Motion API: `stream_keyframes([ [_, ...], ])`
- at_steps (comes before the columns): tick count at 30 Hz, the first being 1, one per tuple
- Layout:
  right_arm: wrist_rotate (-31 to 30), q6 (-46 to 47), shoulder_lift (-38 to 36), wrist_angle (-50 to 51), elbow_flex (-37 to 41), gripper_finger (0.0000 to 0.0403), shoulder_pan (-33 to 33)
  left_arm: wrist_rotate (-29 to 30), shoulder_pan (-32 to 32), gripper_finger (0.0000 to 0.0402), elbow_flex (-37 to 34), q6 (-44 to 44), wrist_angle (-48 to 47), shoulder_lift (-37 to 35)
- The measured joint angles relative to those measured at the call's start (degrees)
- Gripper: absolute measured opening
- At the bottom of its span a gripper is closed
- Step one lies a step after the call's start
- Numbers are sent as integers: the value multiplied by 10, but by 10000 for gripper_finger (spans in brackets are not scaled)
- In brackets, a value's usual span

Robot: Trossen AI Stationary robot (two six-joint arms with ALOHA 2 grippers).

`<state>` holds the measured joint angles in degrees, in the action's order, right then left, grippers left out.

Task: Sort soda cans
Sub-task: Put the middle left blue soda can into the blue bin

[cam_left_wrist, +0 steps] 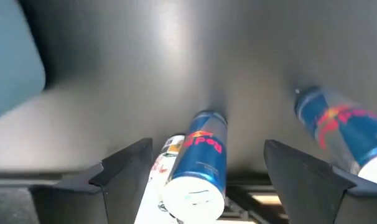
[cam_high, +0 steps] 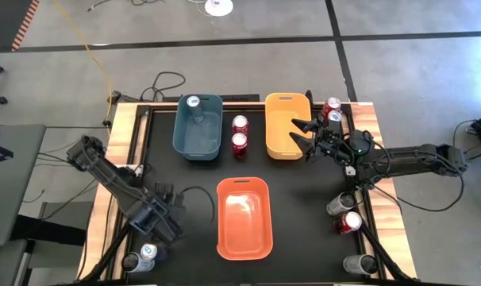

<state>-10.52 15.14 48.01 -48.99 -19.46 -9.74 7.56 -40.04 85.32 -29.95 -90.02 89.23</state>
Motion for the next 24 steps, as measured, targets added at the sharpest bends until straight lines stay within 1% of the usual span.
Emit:
stream_keyframes([
  [4, 0, 0, 0, 0, 0, 306, 0, -13, -9, 301, 0, 55, 0, 0],
  [10, 0, 0, 0, 0, 0, 306, 0, -13, -15, 301, -5, 70, 0, 0],
  [13, 0, 0, 0, 1, 0, 306, 0, -12, -15, 301, -24, 72, 0, -2],
  [17, 0, -1, 0, 1, 0, 306, 0, -11, -14, 301, -57, 53, 0, -4],
  [24, 0, -2, 0, 1, 0, 306, 0, -17, -13, 301, -104, 76, 1, -7],
])
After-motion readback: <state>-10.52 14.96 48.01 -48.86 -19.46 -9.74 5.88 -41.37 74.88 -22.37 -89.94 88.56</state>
